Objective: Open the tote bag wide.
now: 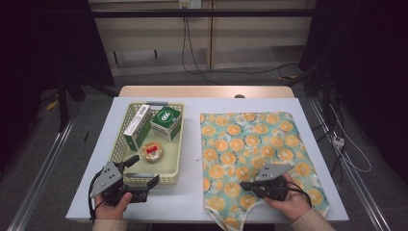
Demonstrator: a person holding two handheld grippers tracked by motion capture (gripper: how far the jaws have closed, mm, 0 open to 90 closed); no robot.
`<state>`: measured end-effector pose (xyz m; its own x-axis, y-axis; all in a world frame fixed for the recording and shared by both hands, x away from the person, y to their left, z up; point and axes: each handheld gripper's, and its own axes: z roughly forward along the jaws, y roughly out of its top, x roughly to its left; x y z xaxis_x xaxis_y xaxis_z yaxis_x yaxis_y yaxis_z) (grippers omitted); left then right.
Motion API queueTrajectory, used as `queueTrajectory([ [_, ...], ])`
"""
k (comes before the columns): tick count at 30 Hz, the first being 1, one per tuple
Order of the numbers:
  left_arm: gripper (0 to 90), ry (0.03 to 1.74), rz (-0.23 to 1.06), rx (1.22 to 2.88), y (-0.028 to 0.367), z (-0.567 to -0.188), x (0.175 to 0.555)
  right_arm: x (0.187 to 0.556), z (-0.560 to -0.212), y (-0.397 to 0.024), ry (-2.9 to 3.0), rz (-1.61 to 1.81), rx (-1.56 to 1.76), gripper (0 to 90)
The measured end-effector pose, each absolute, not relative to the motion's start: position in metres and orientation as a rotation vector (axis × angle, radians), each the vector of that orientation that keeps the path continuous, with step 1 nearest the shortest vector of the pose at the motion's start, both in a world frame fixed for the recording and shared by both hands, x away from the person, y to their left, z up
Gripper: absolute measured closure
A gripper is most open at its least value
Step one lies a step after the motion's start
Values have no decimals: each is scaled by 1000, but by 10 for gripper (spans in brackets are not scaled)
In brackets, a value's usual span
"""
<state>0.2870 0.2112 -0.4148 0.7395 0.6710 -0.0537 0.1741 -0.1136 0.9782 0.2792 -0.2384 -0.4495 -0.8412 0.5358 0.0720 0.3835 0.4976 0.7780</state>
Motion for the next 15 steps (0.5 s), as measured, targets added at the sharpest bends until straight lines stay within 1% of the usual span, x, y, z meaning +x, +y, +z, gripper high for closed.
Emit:
queueTrajectory([
  [1,50,689,481,1659,211,-415,287,277,-447,-241,2569,1283,756,884],
  [2,49,686,482,1660,212,-415,287,274,-446,-243,2561,1297,778,755],
  [3,49,681,485,1662,212,-415,287,274,-446,-243,2561,1297,778,755],
  [4,50,682,487,1665,212,-415,287,268,-443,-249,2519,1293,826,568],
  [7,50,690,483,1661,212,-415,286,257,-439,-259,2531,1285,829,374],
  [9,50,685,481,1665,211,-415,286,251,-438,-266,2550,1273,833,293],
  [10,50,685,484,1666,210,-415,286,251,-438,-266,2550,1273,833,293],
  [11,50,681,486,1668,210,-414,287,248,-439,-269,2557,1261,830,264],
  [13,50,679,488,1671,209,-414,287,243,-446,-275,2584,1148,804,301],
  [14,50,682,485,1669,208,-414,287,242,-449,-276,2600,1132,798,346],
  [15,50,684,484,1668,208,-415,287,242,-452,-277,2602,1114,795,413],
])
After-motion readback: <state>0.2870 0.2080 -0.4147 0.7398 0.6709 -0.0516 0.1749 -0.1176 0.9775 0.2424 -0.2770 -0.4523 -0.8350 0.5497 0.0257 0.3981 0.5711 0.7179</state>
